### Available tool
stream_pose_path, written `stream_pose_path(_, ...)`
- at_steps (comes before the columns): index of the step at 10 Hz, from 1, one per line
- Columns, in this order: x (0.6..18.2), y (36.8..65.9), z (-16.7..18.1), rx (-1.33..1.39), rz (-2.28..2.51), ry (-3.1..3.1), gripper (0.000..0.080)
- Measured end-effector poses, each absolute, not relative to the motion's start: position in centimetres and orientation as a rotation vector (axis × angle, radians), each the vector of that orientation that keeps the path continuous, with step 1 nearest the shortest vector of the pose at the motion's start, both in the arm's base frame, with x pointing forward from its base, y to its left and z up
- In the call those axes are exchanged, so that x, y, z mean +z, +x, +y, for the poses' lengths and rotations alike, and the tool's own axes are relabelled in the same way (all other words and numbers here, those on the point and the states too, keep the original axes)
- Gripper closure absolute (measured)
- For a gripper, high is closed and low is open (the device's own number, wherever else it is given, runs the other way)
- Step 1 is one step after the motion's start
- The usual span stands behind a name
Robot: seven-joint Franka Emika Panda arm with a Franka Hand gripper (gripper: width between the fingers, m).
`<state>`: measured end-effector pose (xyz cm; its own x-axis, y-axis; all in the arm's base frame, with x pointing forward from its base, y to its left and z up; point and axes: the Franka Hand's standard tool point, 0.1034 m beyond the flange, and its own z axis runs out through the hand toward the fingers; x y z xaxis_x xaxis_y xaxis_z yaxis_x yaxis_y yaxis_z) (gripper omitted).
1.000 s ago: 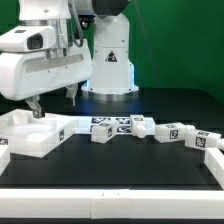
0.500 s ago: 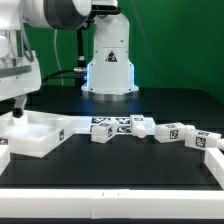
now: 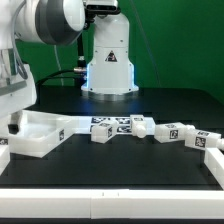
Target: Assemble square table
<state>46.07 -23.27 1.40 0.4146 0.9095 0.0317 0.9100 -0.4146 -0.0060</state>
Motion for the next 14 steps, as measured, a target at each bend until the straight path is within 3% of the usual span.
stream_pose_path(2,0.7,45.4,-23.3,-0.020,-1.673,-2.606,0.0150)
stream_pose_path(4,0.7,45.4,-23.2,-0.019,-1.672,-2.606,0.0382)
stream_pose_path(5,0.7,45.4,-23.2,-0.019,-1.672,-2.606,0.0382)
stream_pose_path(6,0.7,45.4,-23.2,-0.019,-1.672,-2.606,0.0584)
stream_pose_path(7,0.7,45.4,-23.2,-0.019,-1.672,-2.606,0.0722)
stream_pose_path(11,1.4,45.3,-23.4,-0.030,-1.668,-2.629,0.0755)
stream_pose_path(14,6.3,46.7,-21.8,-0.080,-1.475,-2.806,0.0755)
